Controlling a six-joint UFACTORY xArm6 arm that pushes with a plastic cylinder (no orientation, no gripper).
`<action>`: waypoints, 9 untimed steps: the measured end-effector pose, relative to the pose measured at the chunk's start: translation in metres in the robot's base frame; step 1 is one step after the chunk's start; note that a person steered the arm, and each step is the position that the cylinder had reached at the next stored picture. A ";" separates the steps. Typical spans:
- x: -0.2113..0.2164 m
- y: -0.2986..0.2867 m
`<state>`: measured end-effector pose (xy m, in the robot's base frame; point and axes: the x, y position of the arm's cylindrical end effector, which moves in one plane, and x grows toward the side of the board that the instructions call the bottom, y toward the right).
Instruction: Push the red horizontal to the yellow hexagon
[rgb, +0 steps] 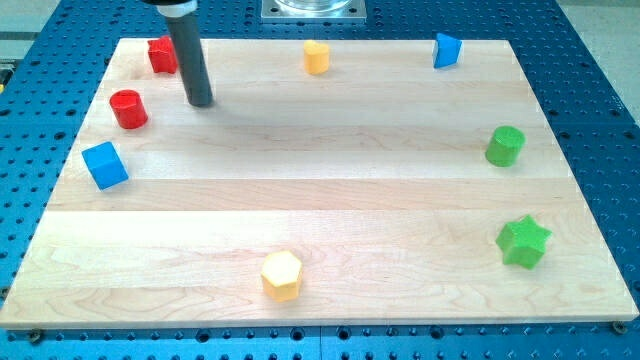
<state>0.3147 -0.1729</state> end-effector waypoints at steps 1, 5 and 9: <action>0.001 -0.062; 0.038 -0.003; 0.146 0.001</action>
<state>0.4612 -0.1721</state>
